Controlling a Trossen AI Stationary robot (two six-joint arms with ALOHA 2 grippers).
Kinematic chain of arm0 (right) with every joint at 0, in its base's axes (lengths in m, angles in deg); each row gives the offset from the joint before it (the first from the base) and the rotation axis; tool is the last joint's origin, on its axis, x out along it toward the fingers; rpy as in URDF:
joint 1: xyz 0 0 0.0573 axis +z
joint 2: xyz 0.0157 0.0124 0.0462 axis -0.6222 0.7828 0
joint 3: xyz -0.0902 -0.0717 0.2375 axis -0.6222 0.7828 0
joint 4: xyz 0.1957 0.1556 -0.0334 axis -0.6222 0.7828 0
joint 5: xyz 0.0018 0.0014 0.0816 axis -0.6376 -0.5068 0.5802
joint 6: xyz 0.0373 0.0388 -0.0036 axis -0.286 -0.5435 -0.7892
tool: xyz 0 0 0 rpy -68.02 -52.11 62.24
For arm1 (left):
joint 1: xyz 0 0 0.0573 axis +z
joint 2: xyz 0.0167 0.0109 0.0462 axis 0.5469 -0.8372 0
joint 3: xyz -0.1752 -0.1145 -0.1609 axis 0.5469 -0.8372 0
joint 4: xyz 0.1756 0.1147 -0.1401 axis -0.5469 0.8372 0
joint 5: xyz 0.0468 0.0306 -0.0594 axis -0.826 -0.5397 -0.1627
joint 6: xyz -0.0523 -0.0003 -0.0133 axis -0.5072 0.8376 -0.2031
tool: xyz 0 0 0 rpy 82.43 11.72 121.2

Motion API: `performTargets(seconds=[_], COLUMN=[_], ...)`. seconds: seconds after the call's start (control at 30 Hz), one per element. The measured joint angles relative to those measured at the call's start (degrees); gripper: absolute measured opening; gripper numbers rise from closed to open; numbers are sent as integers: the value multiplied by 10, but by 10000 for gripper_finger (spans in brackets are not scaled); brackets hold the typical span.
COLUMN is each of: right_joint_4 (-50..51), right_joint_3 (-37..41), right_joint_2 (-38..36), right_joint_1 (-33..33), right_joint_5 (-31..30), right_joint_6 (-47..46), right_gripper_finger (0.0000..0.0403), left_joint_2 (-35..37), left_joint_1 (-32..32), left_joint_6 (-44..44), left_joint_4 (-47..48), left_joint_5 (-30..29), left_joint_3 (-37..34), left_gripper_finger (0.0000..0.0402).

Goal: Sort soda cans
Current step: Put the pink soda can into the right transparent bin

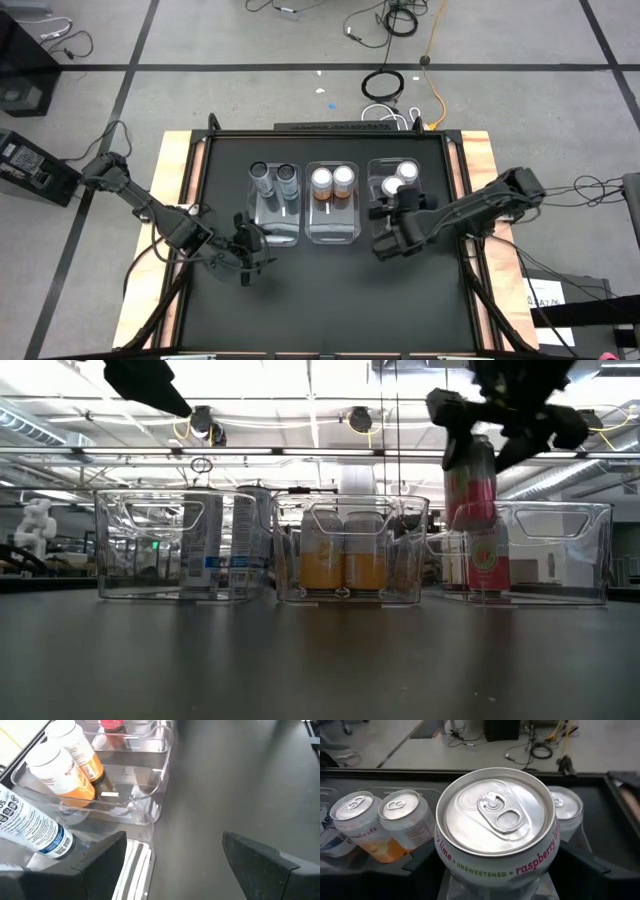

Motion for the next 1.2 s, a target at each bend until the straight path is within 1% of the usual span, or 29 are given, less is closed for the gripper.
performTargets(seconds=[0.13,0.27,0.37,0.47,0.63,0.87,0.97,1.13,1.2], right_joint_4=[-106,-264,-352,-386,-452,-587,-604,-605,-604], right_joint_3=[81,151,185,198,216,258,265,266,266], right_joint_2=[-53,-94,-105,-107,-101,-100,-100,-94,-84], right_joint_1=[-9,-29,-54,-83,-129,-169,-180,-198,-206], right_joint_5=[-1,-9,-6,-4,17,36,35,37,52], right_joint_6=[51,181,270,319,425,510,525,544,544], right_gripper_finger=[281,281,281,281,281,281,281,281,281], left_joint_2=[0,0,0,0,0,0,0,0,0], left_joint_1=[6,13,17,17,16,16,16,16,16], left_joint_6=[-1,-1,0,0,-1,-1,-2,-2,-2], left_joint_4=[0,-1,0,-1,-1,-5,-5,-5,-5], left_joint_5=[0,0,0,0,0,0,0,0,0], left_joint_3=[0,0,0,0,0,0,0,0,0], left_gripper_finger=[338,338,338,338,338,338,338,338,338])
